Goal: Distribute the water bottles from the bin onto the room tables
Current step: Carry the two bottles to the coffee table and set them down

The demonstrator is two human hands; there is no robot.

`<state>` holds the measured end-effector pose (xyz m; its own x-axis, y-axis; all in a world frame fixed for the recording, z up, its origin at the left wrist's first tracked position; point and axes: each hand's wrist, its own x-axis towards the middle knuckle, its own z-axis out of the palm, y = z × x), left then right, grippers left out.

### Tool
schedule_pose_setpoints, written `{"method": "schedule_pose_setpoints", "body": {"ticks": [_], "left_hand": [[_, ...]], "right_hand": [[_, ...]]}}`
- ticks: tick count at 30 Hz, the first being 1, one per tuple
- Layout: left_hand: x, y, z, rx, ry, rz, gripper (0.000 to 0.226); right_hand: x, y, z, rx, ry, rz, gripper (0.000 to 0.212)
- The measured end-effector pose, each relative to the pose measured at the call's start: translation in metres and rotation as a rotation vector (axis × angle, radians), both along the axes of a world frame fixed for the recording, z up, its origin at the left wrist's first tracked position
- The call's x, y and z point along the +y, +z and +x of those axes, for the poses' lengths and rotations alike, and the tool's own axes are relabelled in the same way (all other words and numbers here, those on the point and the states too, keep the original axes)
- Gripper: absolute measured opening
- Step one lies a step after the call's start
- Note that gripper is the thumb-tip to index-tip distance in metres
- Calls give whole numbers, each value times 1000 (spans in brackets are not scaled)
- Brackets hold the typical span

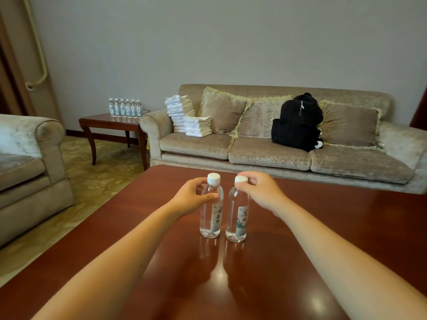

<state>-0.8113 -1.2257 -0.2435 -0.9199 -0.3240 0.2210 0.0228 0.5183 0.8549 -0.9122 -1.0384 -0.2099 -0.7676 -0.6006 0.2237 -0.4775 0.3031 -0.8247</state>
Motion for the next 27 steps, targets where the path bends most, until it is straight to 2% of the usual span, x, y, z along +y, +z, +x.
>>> {"method": "schedule_pose_setpoints", "body": {"ticks": [3,14,20,27], "left_hand": [[-3,4,4,-14,-69,-31,25],[-1,4,12,-25,-142,10,35],[9,-1,8,79,-67,-3,29],[7,-4,6,60,-56,78,33]], "right_hand": [[-2,-3,-1,12,-20,-16,22],[-16,-16,-4,102,-248,-12,27],[-20,-15,0,126,-248,7,28],[-21,-20,-1,109,-225,-41,26]]}}
